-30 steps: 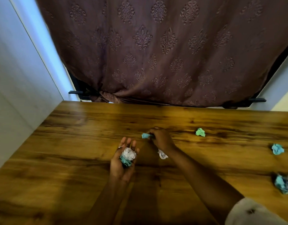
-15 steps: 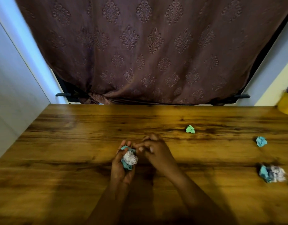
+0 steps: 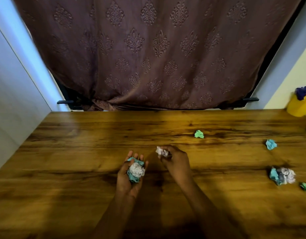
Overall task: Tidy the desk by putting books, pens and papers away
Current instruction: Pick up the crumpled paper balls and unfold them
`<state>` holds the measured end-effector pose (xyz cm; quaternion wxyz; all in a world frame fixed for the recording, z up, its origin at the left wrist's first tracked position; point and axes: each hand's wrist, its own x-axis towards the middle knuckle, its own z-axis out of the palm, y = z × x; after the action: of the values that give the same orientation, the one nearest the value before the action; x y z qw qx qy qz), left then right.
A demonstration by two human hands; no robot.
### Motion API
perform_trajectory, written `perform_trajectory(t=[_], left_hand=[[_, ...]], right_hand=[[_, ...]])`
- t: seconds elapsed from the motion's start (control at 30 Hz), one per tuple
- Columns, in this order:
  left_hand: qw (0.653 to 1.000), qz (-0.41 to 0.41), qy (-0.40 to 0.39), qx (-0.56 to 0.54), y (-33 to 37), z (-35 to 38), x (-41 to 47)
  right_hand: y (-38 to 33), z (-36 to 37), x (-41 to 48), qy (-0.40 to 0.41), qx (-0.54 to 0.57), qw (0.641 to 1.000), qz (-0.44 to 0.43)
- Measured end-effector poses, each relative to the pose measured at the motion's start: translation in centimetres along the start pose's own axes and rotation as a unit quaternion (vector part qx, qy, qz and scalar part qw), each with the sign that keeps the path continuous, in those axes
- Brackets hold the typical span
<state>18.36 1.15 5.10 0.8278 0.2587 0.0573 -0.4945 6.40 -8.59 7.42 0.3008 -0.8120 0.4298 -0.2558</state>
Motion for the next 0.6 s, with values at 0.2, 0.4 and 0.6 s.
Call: perform_trajectory(t=[0.2, 0.4, 0.6], left_hand=[[0.995, -0.049, -0.084, -0.021, -0.5, 1.2, -1.1], [0.994, -0.076, -0.075, 0.007, -1.1, 1.7, -3.2], [0.992, -0.086, -0.029, 0.085, -4.2, 2.1, -3.9]], right_hand=[[-6.6, -1.2, -3.2, -0.045, 0.069, 0.993, -0.081], [-6.5, -0.5, -5.7, -0.015, -0.116, 0.987, -0.108], [-3.7, -2.8, -7.8, 0.026, -0.153, 0.984, -0.089]])
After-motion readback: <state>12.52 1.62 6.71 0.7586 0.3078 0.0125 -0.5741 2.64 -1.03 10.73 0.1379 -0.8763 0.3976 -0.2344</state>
